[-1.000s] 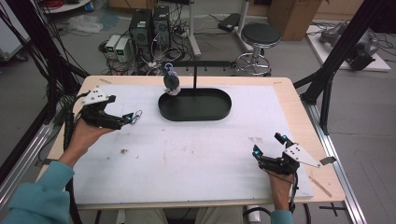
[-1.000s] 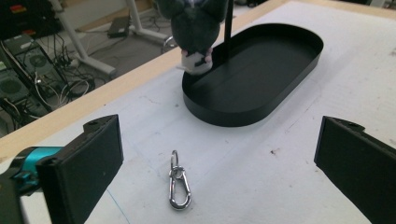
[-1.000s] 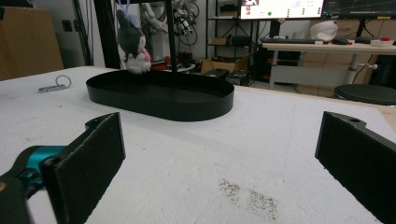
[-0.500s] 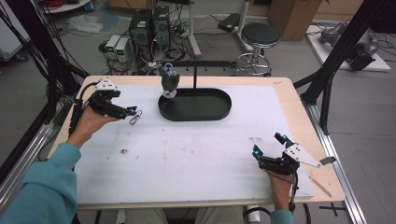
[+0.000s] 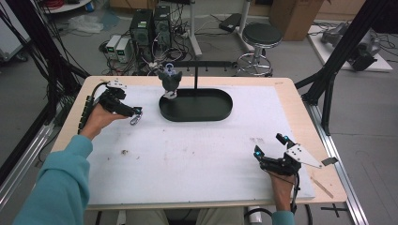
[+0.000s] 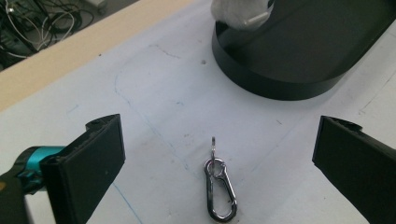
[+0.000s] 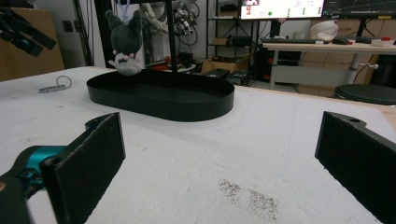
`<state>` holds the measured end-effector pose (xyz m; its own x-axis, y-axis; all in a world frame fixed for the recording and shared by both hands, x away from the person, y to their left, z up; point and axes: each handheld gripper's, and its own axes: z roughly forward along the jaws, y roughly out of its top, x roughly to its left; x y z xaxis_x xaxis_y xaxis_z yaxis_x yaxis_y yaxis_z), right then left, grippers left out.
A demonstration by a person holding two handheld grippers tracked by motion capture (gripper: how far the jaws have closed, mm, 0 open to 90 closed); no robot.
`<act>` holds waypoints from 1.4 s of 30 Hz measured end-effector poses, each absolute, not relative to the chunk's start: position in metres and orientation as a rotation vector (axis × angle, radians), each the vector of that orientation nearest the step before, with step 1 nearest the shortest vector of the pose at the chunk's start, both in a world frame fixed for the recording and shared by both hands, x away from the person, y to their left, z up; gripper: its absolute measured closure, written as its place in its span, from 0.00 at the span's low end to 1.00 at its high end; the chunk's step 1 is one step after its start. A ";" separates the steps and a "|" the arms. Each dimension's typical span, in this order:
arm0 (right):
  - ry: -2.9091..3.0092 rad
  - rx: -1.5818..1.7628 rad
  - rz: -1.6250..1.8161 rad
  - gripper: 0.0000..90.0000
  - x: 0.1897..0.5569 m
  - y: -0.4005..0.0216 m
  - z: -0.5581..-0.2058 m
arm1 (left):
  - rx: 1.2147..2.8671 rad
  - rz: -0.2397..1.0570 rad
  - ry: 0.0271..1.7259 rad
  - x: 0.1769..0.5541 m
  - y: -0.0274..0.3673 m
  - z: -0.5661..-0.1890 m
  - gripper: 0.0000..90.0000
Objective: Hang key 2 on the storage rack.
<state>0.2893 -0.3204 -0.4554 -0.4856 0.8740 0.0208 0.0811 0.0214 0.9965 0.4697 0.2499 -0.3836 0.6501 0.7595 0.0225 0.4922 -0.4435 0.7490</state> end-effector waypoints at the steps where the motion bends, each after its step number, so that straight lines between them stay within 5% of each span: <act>1: 1.642 0.988 1.534 0.01 0.289 -0.320 -0.455 | 2.137 0.463 0.972 0.471 0.249 -0.386 0.03; 6: 1.642 0.987 1.531 0.01 0.289 -0.320 -0.455 | 2.175 0.450 0.996 0.476 0.247 -0.395 0.04; 9: 1.642 0.994 1.534 0.01 0.289 -0.320 -0.455 | 2.186 0.423 0.991 0.478 0.248 -0.399 0.15; 23: 1.642 0.988 1.532 0.01 0.289 -0.320 -0.455 | 2.248 0.399 1.028 0.481 0.245 -0.408 0.33; 31: 1.641 0.986 1.532 0.01 0.289 -0.320 -0.455 | 2.272 0.397 1.067 0.481 0.244 -0.409 0.55; 42: 1.641 0.987 1.532 0.01 0.289 -0.320 -0.455 | 2.282 0.402 1.069 0.482 0.241 -0.412 0.69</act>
